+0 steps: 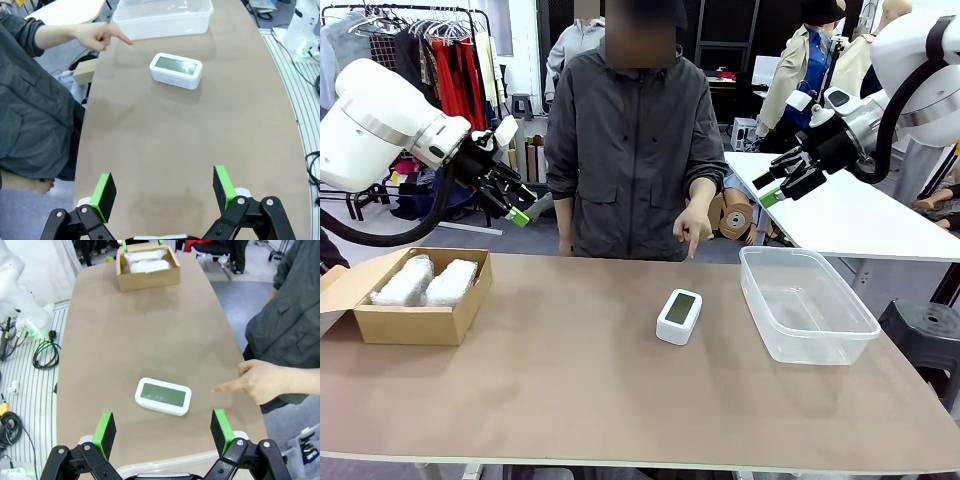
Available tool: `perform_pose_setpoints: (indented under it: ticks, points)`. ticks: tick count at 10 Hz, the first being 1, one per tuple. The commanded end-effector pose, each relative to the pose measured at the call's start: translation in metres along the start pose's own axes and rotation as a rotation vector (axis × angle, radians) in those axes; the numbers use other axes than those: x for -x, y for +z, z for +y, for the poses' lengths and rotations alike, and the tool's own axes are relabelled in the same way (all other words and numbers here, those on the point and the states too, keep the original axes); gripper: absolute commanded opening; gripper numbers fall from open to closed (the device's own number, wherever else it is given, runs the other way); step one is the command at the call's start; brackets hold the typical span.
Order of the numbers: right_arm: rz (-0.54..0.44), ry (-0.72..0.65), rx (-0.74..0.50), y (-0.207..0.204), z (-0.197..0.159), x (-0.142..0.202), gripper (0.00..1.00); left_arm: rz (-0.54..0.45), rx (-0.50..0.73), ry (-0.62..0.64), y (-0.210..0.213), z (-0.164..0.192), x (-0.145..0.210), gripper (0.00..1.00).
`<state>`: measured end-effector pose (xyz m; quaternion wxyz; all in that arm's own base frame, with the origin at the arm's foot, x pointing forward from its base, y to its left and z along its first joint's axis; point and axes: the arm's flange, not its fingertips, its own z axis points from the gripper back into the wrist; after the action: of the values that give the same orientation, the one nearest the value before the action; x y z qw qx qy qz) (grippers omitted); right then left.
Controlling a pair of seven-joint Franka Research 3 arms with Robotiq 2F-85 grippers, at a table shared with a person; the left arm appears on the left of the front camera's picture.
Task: Separate and place wrapped and unwrapped clocks.
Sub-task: Pick up the Digital clock indicated by the person.
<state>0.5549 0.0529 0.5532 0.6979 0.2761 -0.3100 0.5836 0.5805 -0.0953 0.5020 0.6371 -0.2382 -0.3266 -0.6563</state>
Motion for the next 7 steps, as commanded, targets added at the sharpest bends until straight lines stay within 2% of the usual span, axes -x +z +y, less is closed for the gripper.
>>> perform_pose_setpoints:
  ticks: [1, 7]
  points:
    - [0.0, 0.004, 0.006, 0.001, -0.0002, -0.0017, 1.0, 0.001, -0.001, -0.008, 0.0012, -0.0016, 0.0005, 1.0]
    - [0.0, 0.004, 0.006, 0.001, -0.0002, -0.0017, 1.0, 0.001, -0.001, -0.008, 0.0012, -0.0016, 0.0005, 1.0]
